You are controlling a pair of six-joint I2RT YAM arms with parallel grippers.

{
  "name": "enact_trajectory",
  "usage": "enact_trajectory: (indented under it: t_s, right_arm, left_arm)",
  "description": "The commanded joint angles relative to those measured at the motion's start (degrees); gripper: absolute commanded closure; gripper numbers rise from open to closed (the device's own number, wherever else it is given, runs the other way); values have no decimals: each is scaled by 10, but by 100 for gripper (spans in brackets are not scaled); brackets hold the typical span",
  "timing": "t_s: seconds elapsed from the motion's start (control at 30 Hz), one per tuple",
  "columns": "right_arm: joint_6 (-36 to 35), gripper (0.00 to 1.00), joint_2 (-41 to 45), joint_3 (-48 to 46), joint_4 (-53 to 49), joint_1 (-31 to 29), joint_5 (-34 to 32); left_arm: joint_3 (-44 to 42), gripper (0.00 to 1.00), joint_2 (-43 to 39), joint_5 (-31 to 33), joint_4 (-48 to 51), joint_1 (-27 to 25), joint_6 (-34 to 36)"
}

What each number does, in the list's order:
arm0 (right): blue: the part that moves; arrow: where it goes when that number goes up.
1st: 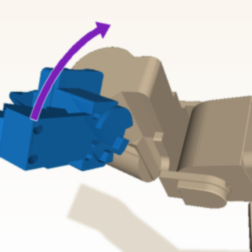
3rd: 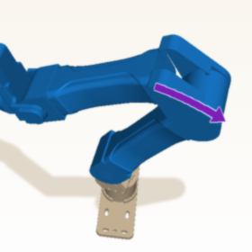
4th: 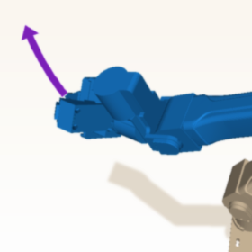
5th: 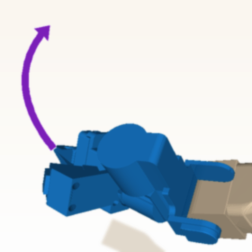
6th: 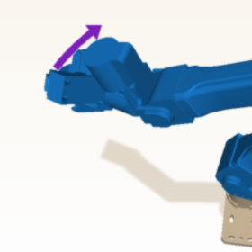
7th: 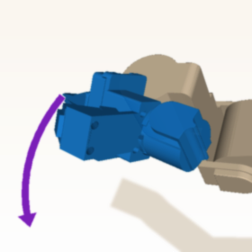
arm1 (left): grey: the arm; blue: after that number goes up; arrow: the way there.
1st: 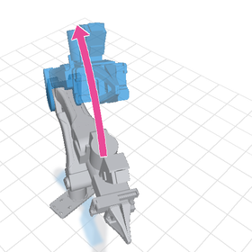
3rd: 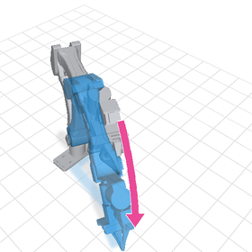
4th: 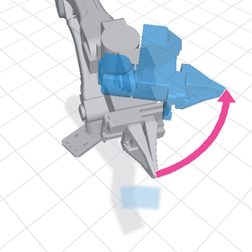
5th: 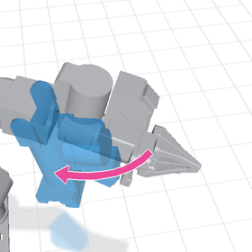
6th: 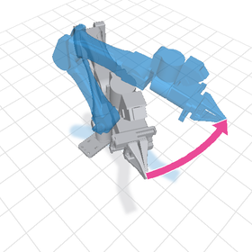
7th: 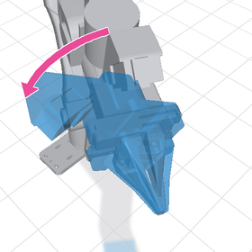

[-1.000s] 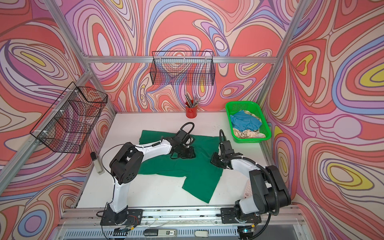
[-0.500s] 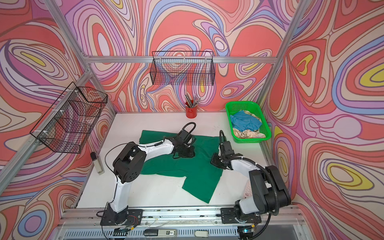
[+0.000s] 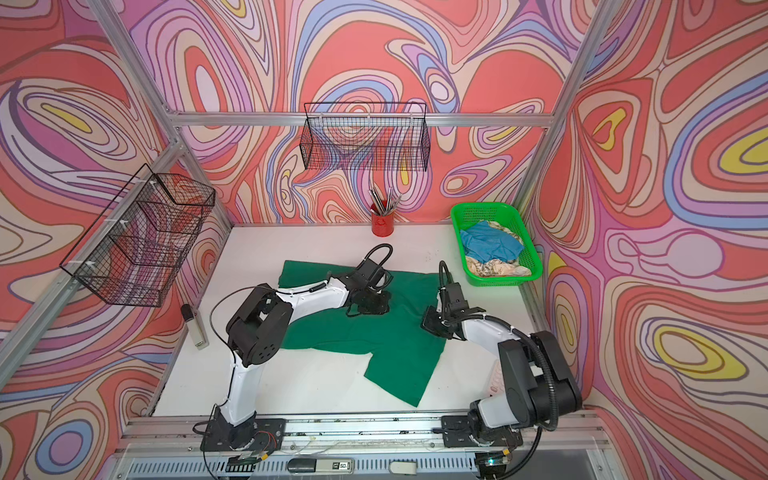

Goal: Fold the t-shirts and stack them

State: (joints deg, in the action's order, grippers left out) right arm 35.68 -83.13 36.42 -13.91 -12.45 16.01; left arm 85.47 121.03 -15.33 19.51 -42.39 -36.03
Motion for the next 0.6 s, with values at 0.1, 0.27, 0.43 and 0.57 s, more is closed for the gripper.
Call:
enact_trajectory:
  t_s: [0.1, 0.27, 0.43, 0.57]
  right_arm:
    - [1, 100, 30, 3, -22, -1, -6]
    - [0, 100, 37, 2, -30, -1, -9]
    - [-2, 100, 37, -1, -31, -2, -11]
    - [-2, 100, 37, -1, -31, -1, -12]
  left_arm:
    - [0, 100, -19, 1, 10, -2, 0]
    - [-3, 100, -30, 0, 5, -2, -6]
    - [-10, 100, -39, -6, -1, 0, -11]
    - [-14, 100, -48, -10, -4, 2, -15]
